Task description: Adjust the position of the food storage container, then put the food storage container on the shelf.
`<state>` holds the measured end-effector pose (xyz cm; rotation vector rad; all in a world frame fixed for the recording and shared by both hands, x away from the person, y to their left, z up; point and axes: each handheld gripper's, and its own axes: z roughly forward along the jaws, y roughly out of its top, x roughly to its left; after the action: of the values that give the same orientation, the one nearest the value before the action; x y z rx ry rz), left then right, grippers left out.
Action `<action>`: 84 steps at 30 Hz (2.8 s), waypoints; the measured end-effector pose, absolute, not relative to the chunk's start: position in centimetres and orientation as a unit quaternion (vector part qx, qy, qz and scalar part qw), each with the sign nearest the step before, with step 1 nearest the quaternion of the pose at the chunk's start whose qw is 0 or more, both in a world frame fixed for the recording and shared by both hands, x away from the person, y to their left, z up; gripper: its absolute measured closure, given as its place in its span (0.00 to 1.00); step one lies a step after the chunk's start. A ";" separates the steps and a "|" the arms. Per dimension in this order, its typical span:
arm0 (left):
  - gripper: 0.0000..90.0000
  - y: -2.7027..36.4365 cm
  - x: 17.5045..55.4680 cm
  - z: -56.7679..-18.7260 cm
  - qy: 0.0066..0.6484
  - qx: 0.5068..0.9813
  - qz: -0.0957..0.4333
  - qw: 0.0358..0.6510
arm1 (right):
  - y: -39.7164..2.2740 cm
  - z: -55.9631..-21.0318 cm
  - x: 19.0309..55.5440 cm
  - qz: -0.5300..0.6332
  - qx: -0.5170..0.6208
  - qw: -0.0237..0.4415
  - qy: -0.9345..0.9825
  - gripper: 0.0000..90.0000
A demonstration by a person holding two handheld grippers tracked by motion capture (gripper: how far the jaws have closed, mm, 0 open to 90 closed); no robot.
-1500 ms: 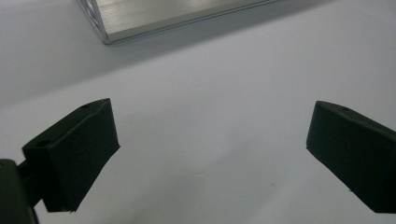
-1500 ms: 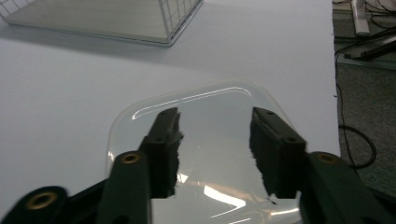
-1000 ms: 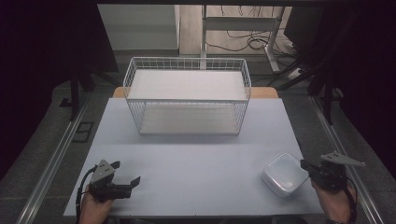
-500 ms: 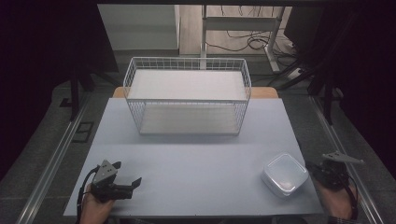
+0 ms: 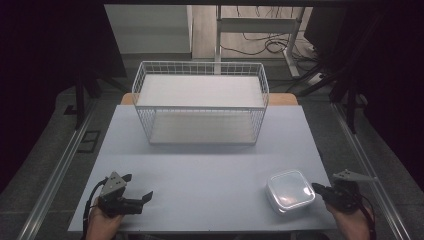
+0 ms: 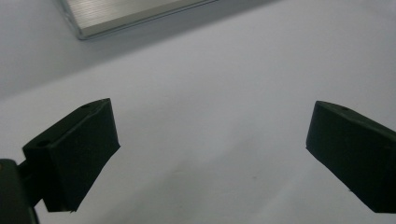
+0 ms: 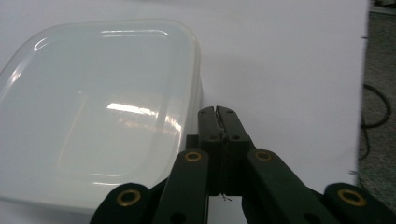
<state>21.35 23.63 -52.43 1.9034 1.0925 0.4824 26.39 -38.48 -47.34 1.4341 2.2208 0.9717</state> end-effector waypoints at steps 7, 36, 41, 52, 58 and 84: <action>0.04 22.6 21.3 -52.5 0.426 0.783 0.182 0.415 | -36.1 -47.5 26.1 0.348 0.484 0.132 0.792 0.98; 0.07 21.5 21.5 -52.7 0.404 0.806 0.189 0.389 | -22.8 -48.9 26.6 0.361 0.370 0.033 0.855 0.98; 0.08 21.5 21.5 -52.7 0.403 0.807 0.190 0.387 | -20.1 -49.1 27.1 0.362 0.345 0.025 0.866 0.98; 0.09 21.1 21.4 -52.7 0.399 0.814 0.190 0.378 | -18.1 -49.1 27.8 0.349 0.316 0.064 0.880 0.93; 0.12 20.5 21.5 -52.7 0.402 0.815 0.187 0.373 | -21.8 -48.9 27.1 0.361 0.313 0.143 0.867 0.57; 0.16 19.5 22.2 -51.6 0.408 0.793 0.135 0.431 | -21.3 -48.3 26.8 0.392 0.339 0.092 0.850 0.16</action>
<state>22.25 19.51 -51.60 1.9781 1.0183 0.3377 26.85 -21.29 -48.28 1.0057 2.5265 1.1649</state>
